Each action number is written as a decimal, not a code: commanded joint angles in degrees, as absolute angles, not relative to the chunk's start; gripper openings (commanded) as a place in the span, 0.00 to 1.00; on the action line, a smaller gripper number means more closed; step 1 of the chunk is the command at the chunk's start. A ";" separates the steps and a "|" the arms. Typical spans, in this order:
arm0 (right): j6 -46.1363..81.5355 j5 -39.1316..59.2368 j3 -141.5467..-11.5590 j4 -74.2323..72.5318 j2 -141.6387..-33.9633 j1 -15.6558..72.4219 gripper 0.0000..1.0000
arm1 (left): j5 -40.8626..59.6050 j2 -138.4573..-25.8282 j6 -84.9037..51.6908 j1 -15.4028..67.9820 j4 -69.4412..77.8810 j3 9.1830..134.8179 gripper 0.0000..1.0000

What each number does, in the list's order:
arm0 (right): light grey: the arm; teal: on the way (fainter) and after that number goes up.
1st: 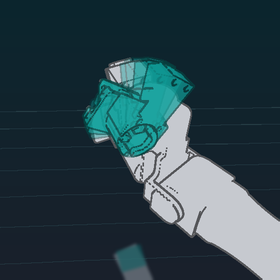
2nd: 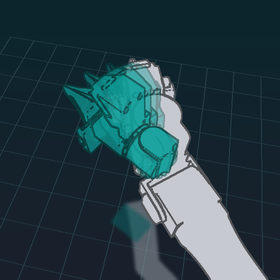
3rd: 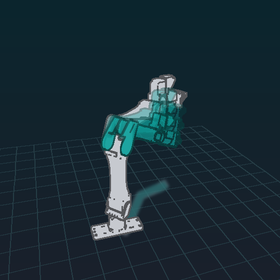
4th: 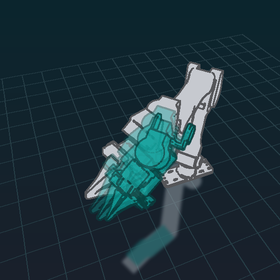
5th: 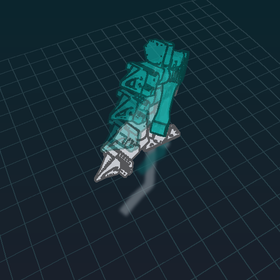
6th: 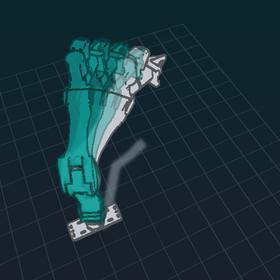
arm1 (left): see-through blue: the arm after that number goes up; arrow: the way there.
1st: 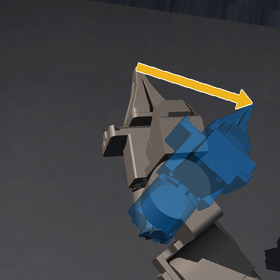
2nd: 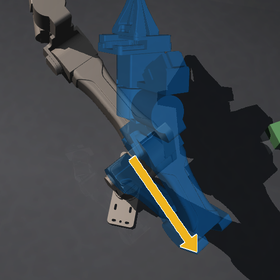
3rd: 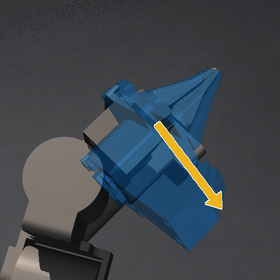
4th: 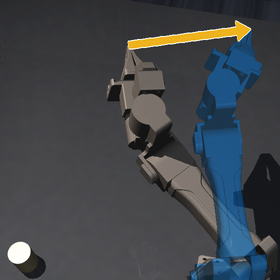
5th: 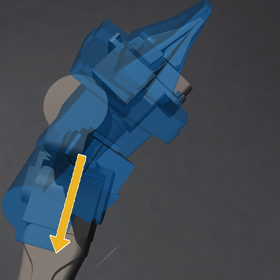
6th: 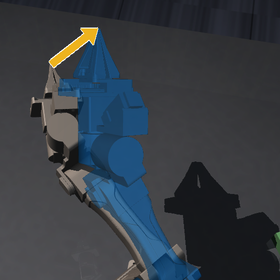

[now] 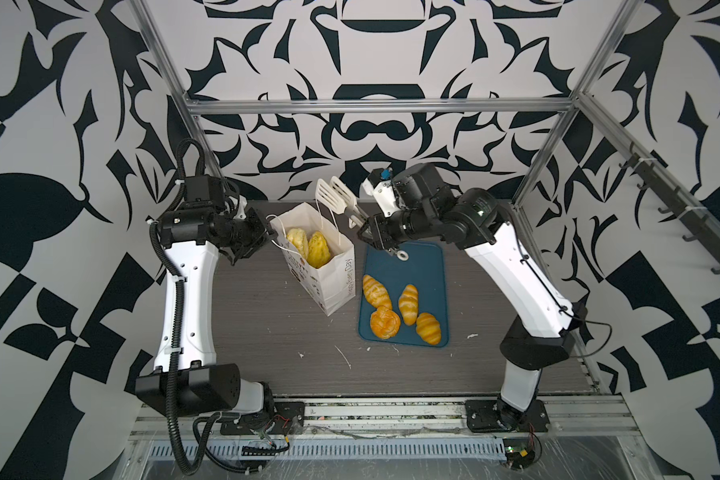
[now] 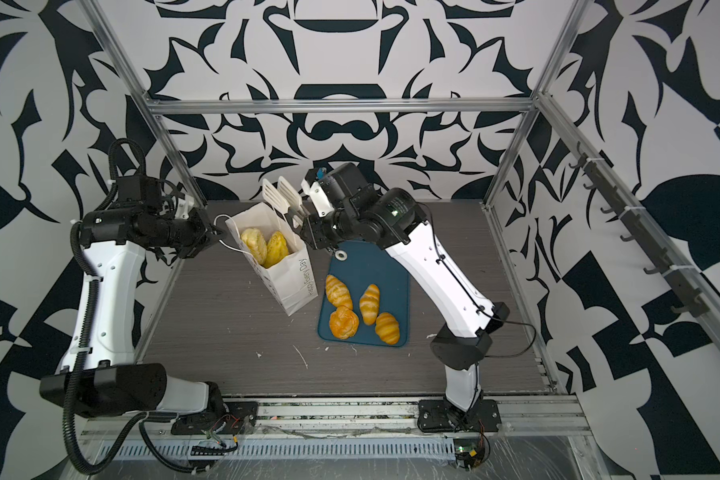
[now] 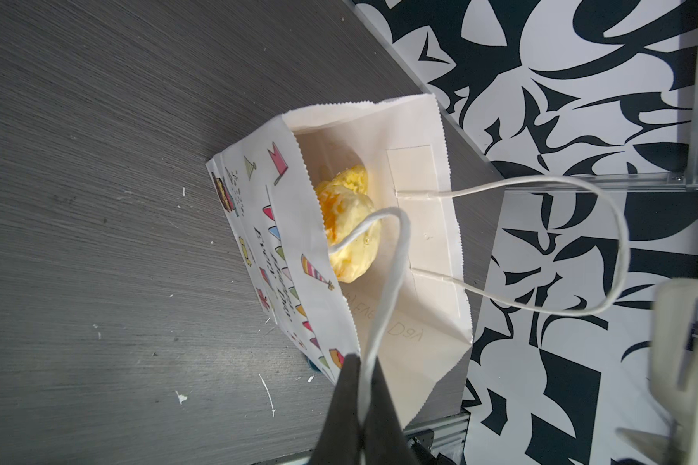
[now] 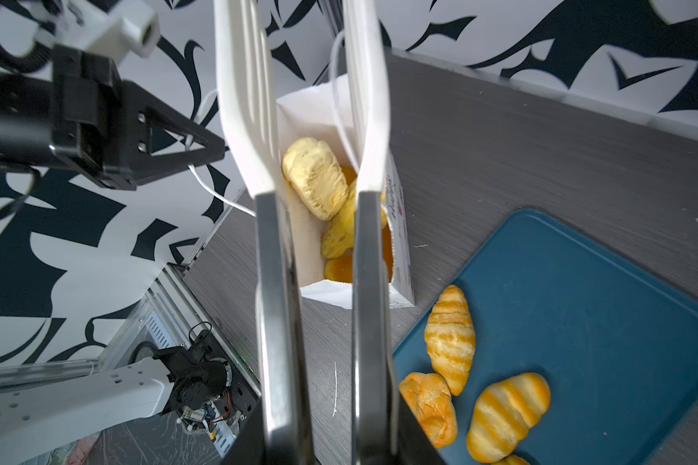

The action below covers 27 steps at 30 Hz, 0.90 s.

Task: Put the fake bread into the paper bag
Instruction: 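Raise the tongs out of the bag and move them back over the tray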

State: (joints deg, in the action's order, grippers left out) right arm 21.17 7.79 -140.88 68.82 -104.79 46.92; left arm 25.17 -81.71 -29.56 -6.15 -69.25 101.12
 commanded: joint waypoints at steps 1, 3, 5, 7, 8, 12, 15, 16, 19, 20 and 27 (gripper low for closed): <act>21.00 7.51 -138.69 66.67 -99.91 44.49 0.37 | 25.90 -82.22 -29.74 -6.49 -71.13 102.57 0.00; 21.33 8.09 -135.84 66.63 -98.11 42.75 0.37 | 26.16 -82.12 -29.98 -6.50 -70.94 102.72 0.00; 21.45 8.65 -132.31 66.56 -96.11 41.06 0.38 | 26.26 -82.18 -30.28 -6.45 -70.71 102.70 0.00; 21.53 8.89 -128.13 66.58 -94.12 39.66 0.38 | 26.32 -82.18 -30.34 -6.42 -70.66 102.70 0.00; 21.54 9.03 -126.44 66.87 -93.40 39.11 0.38 | 26.34 -82.26 -30.45 -6.42 -70.66 102.72 0.00; 21.24 9.40 -118.21 66.97 -90.19 37.99 0.37 | 26.55 -82.18 -30.52 -6.42 -70.60 102.63 0.00; 20.84 10.13 -113.10 66.89 -88.57 37.81 0.38 | 26.81 -82.19 -30.71 -6.42 -70.59 102.83 0.00; 20.83 10.71 -111.36 66.73 -88.14 37.86 0.38 | 27.03 -82.30 -30.81 -6.42 -70.58 102.83 0.00; 21.18 11.87 -105.81 65.89 -86.83 37.79 0.38 | 27.45 -82.58 -31.19 -6.42 -70.32 103.31 0.00; 21.20 11.98 -104.18 65.68 -86.42 37.79 0.38 | 27.62 -82.70 -31.28 -6.42 -70.15 103.53 0.00; 21.66 13.52 -93.76 63.79 -83.56 37.79 0.38 | 27.81 -83.55 -31.51 -6.34 -70.14 105.29 0.00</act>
State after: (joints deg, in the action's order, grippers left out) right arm 21.32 11.92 -95.48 67.18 -86.46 37.89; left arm 26.89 -82.91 -30.94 -6.15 -69.17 103.63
